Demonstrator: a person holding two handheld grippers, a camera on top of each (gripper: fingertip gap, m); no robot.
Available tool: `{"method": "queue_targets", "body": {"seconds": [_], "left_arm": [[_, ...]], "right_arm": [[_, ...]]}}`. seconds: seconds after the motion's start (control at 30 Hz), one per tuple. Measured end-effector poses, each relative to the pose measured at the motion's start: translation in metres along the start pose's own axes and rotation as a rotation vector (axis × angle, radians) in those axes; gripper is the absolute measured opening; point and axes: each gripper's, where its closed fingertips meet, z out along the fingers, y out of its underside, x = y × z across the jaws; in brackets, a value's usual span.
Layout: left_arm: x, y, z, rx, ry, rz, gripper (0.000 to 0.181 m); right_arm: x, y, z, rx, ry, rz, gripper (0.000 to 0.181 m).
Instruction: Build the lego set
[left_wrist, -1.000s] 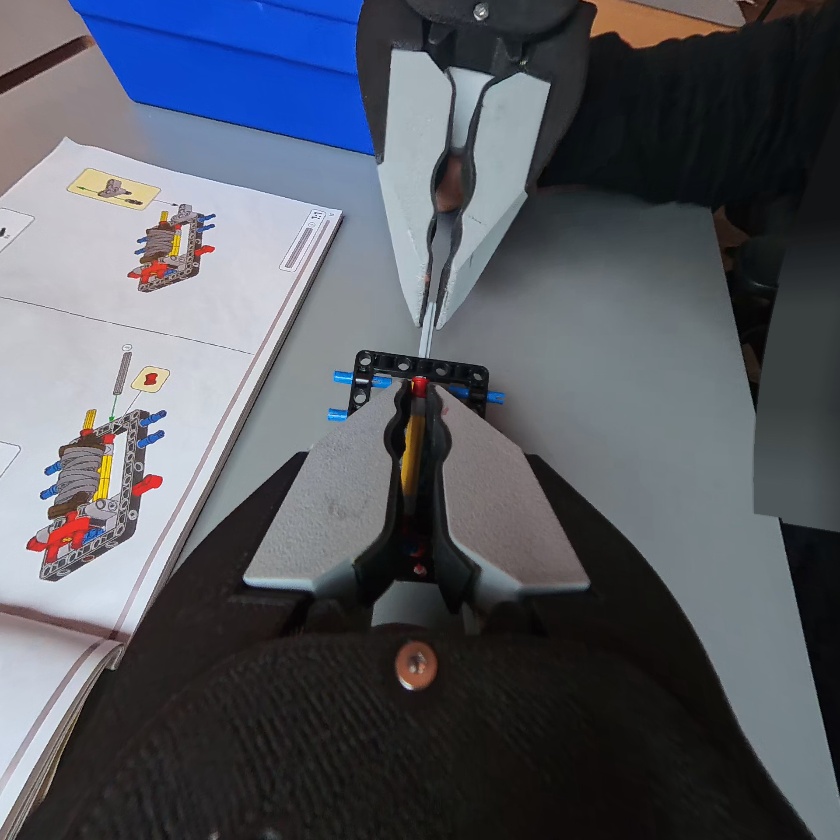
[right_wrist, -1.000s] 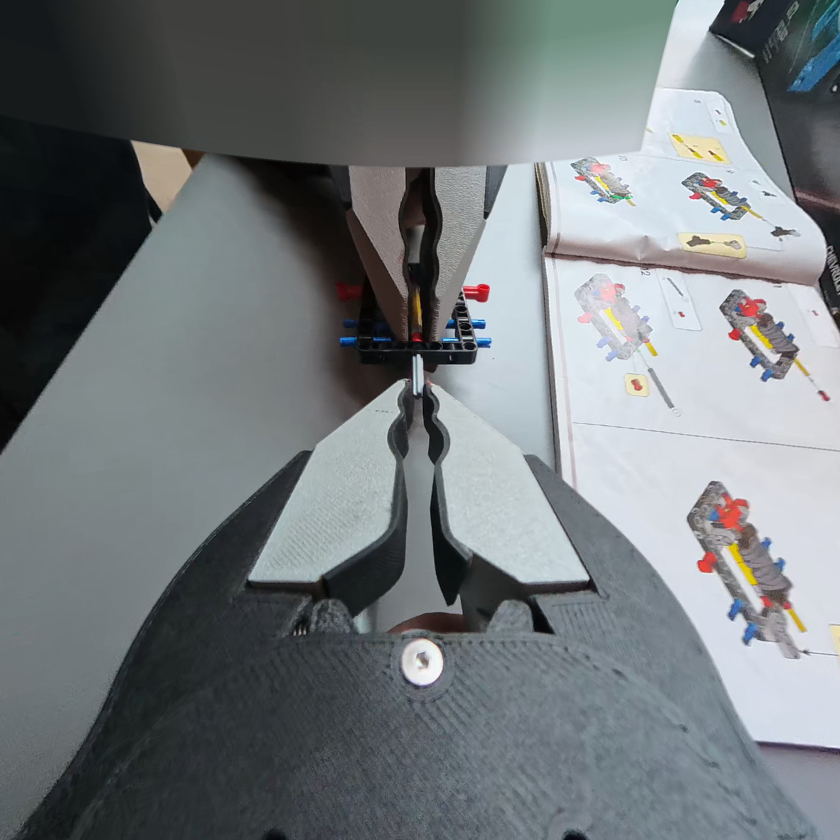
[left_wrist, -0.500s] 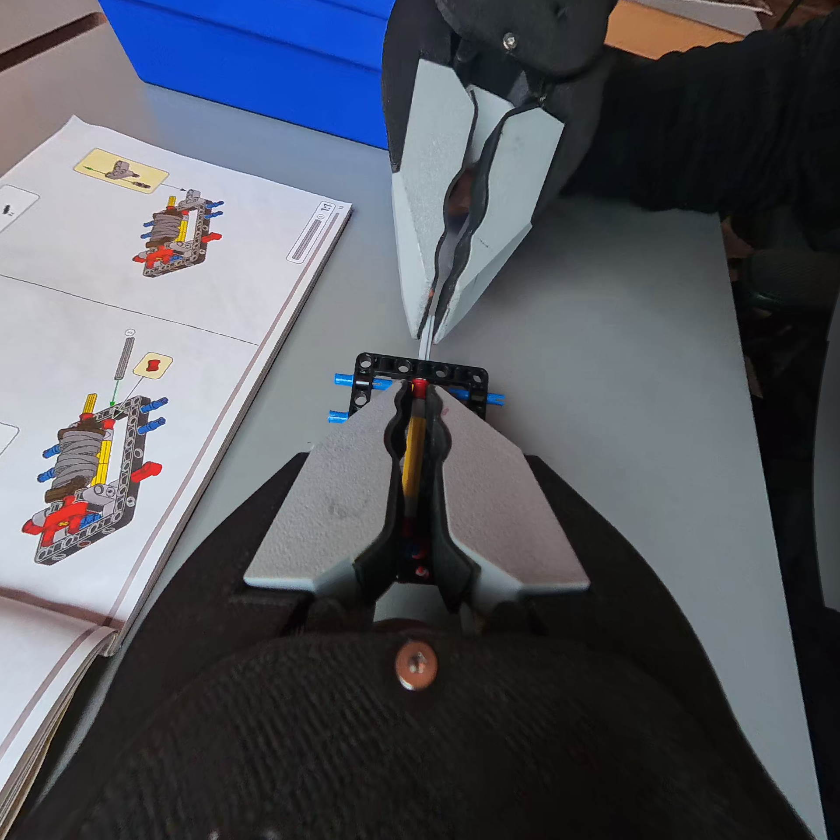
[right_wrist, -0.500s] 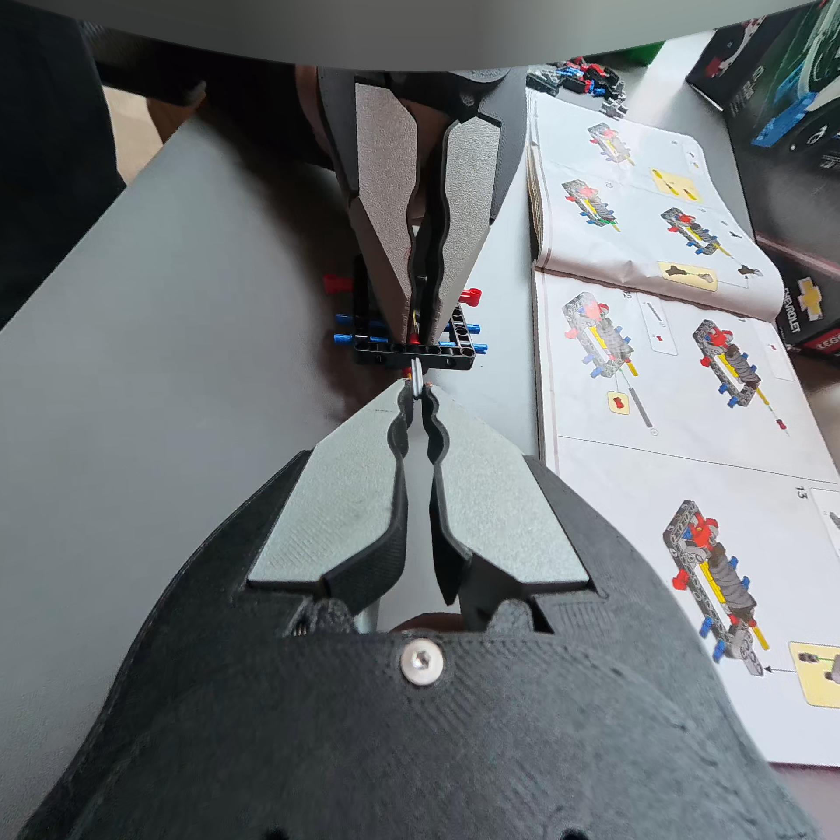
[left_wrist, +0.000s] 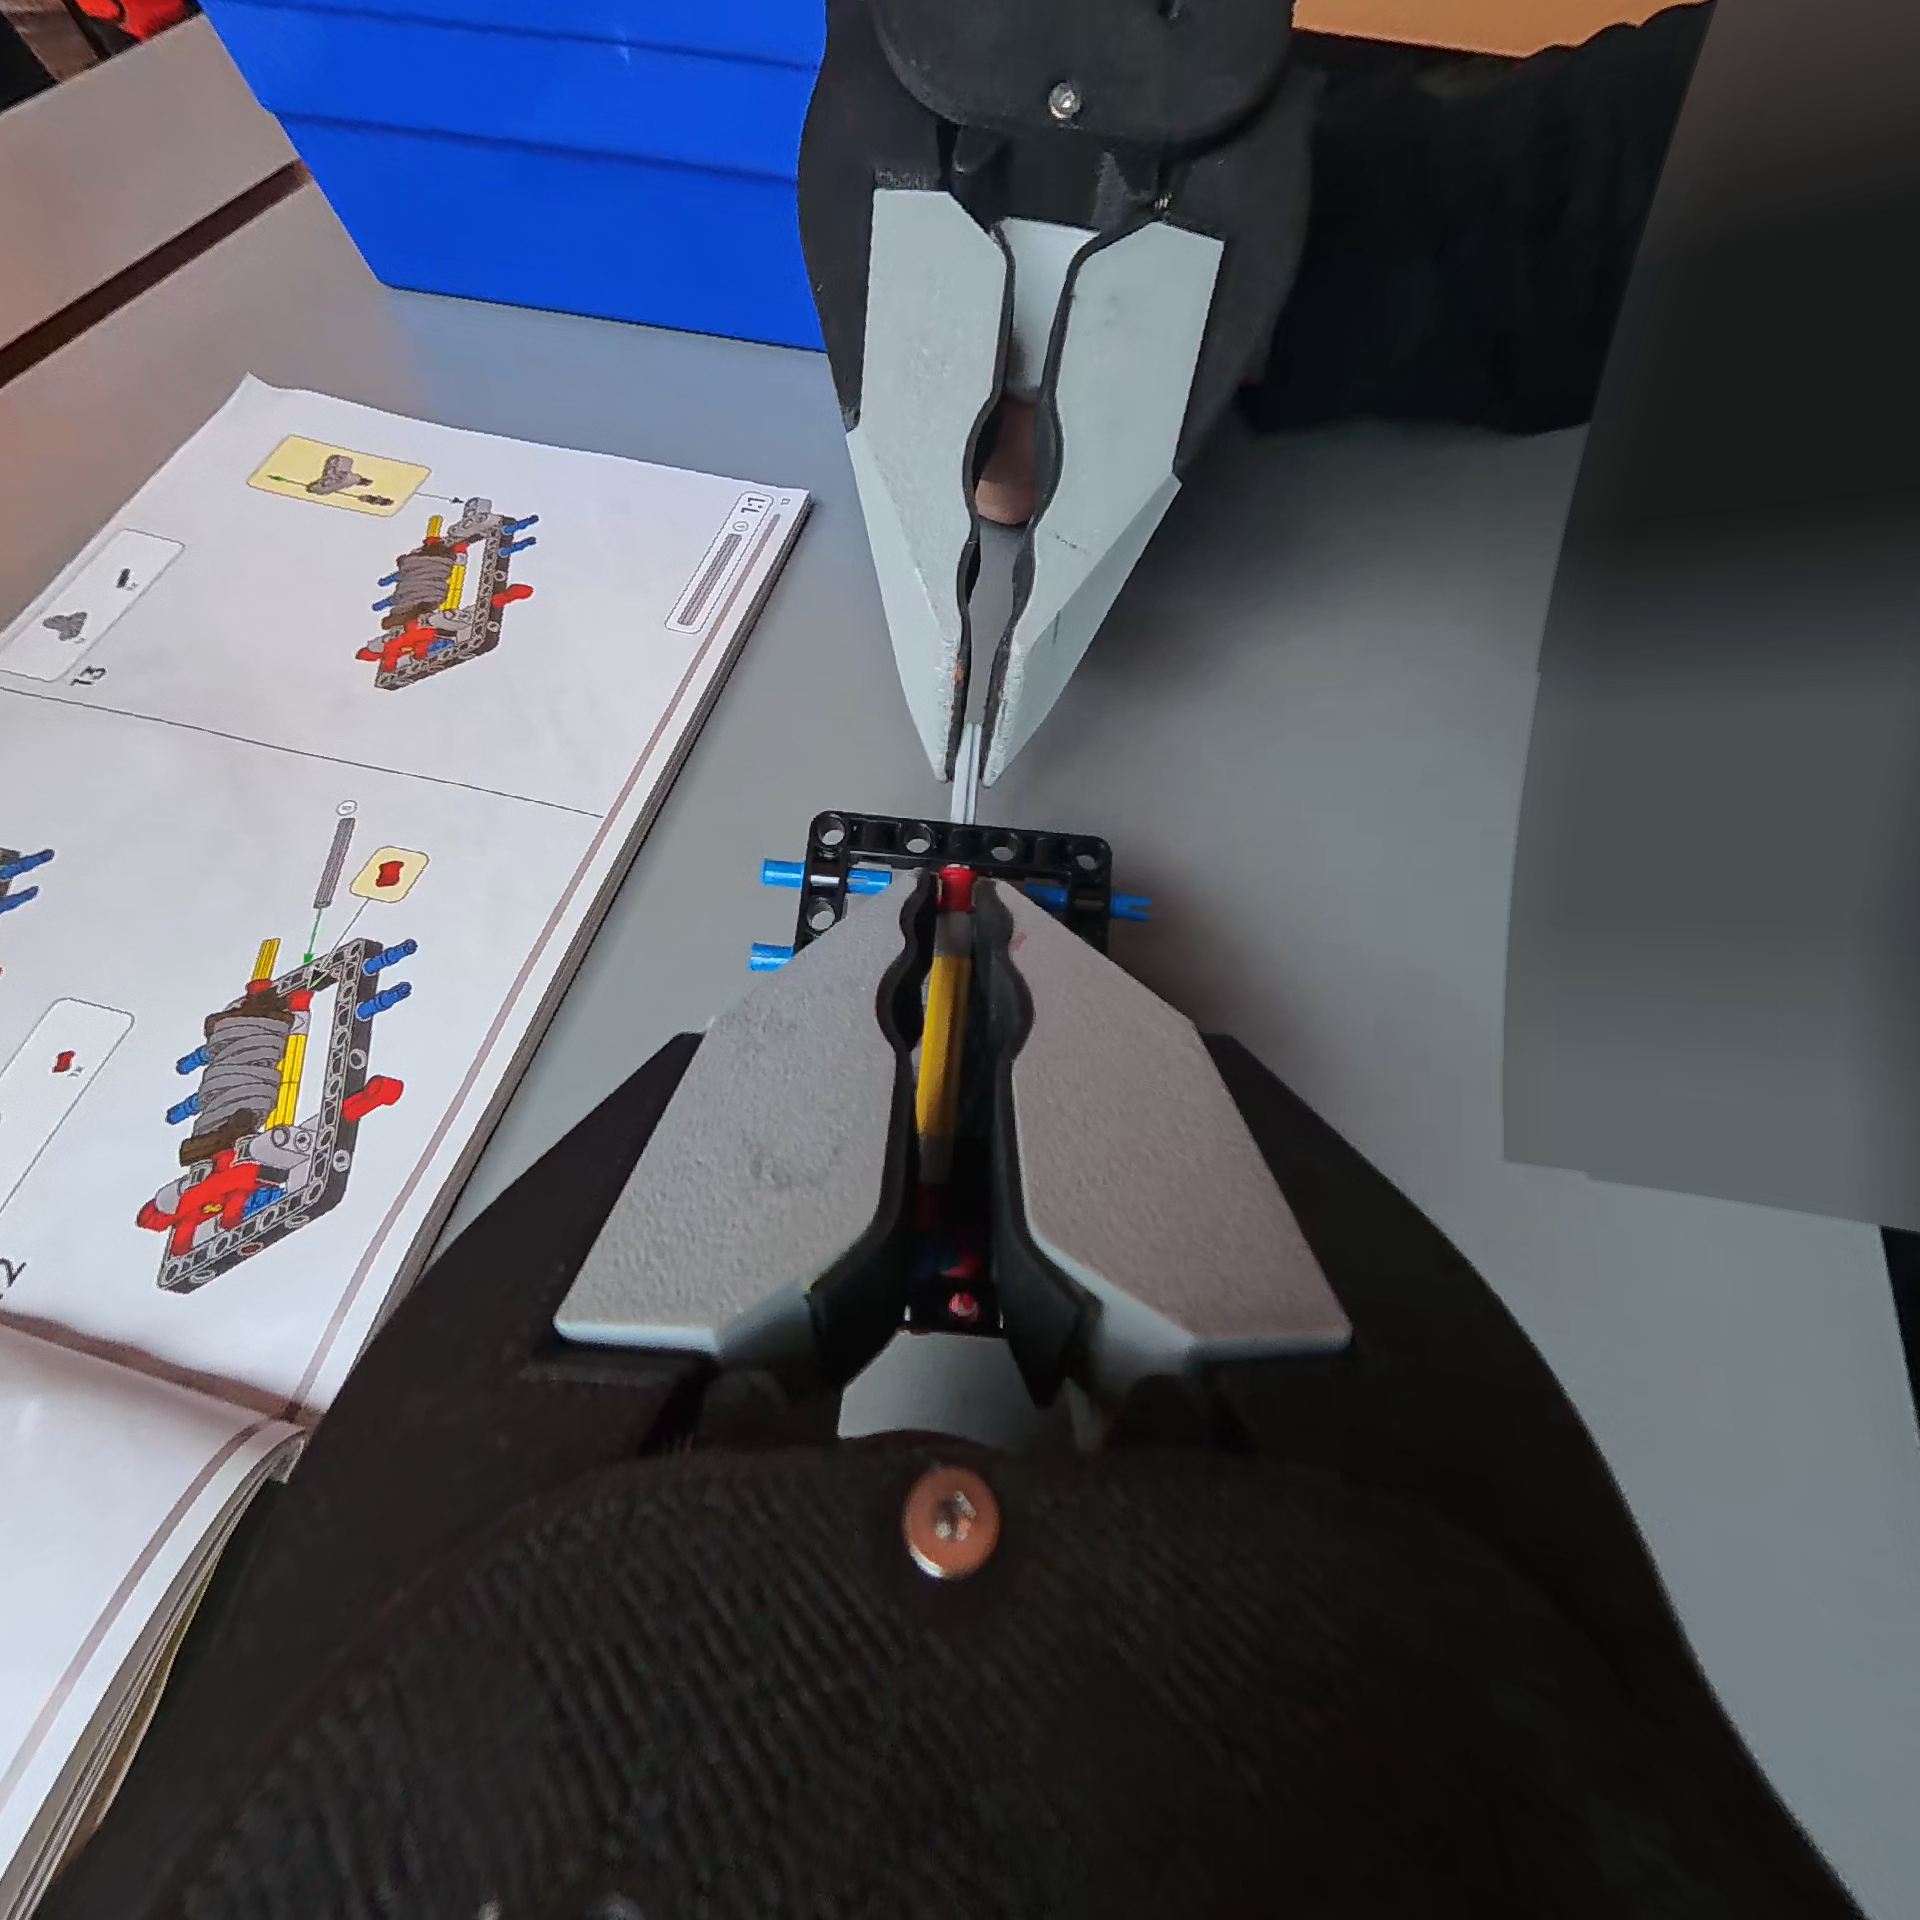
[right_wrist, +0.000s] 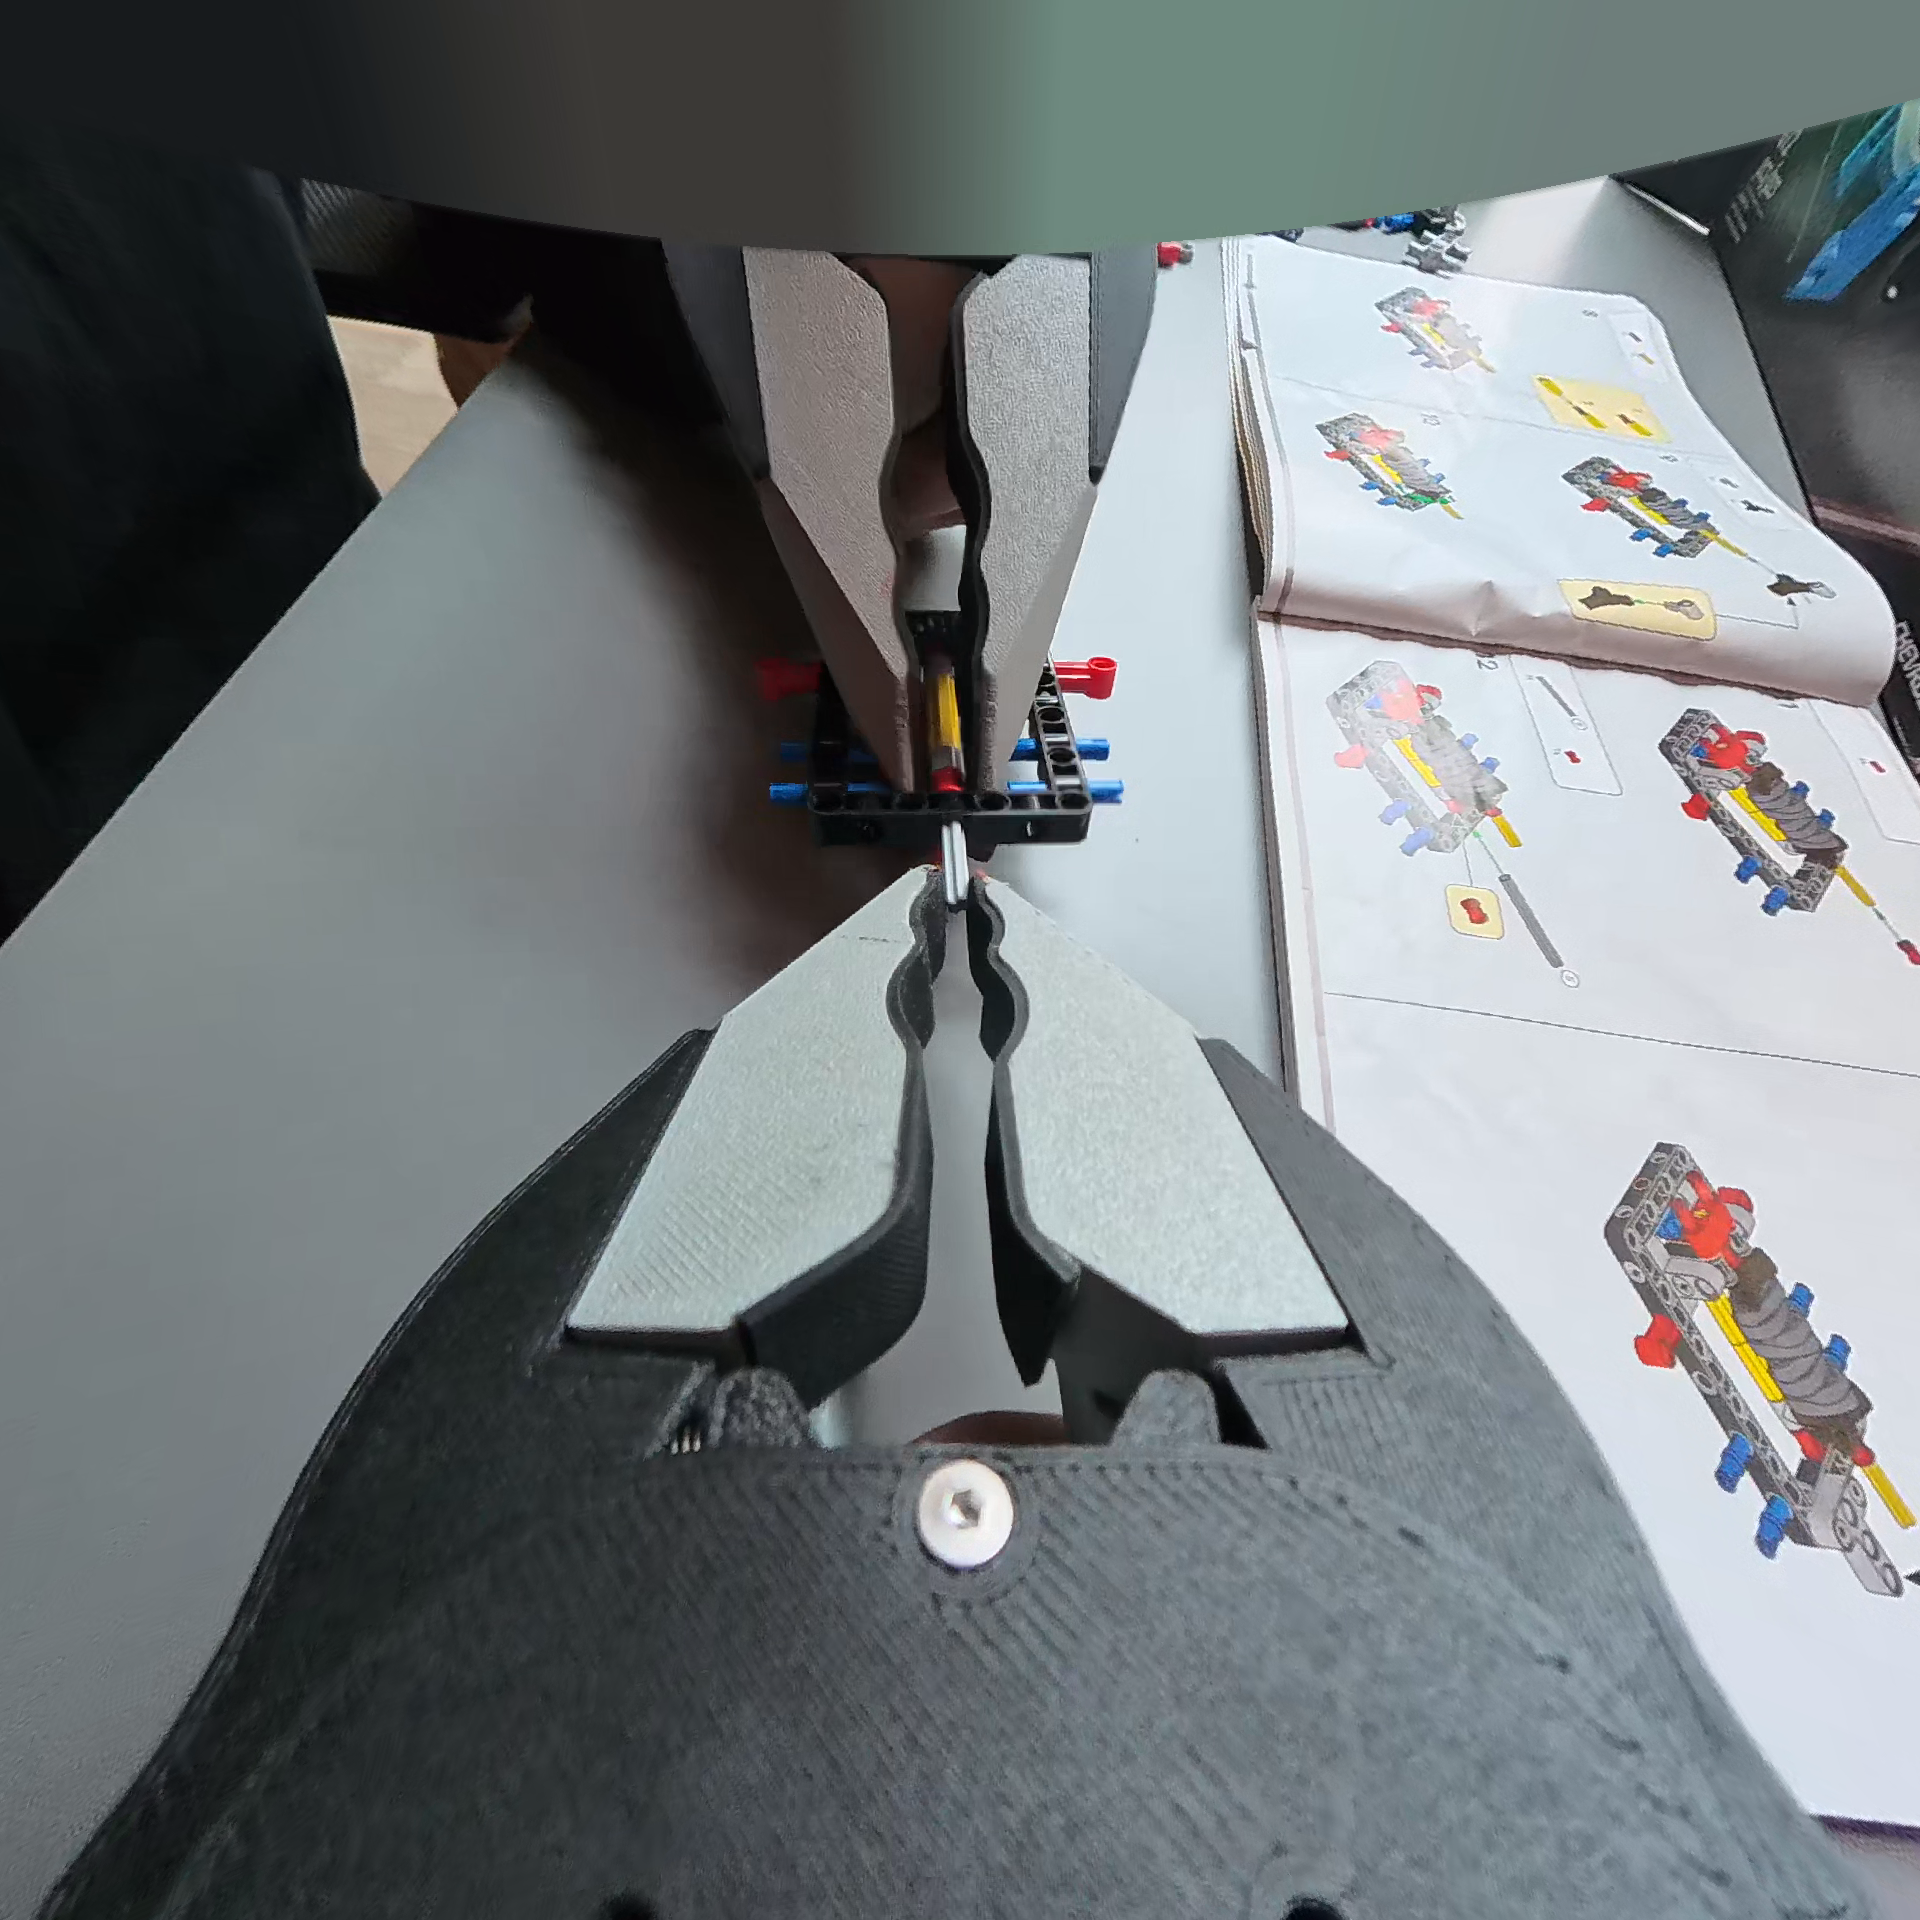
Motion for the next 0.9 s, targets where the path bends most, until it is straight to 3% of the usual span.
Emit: {"method": "queue_targets", "body": {"seconds": [0.33,0.63,0.9], "left_arm": [[0.001,-0.002,-0.006,0.007,0.025,-0.025,0.020],[-0.002,0.011,-0.008,-0.061,0.051,-0.011,0.005],[-0.004,0.011,-0.009,-0.051,0.058,-0.007,0.005]], "right_arm": [[0.001,0.002,0.001,-0.009,-0.007,0.005,0.001],[0.000,0.002,0.002,-0.004,-0.053,0.039,0.001],[0.002,0.000,0.004,-0.003,-0.021,-0.020,0.000]]}}
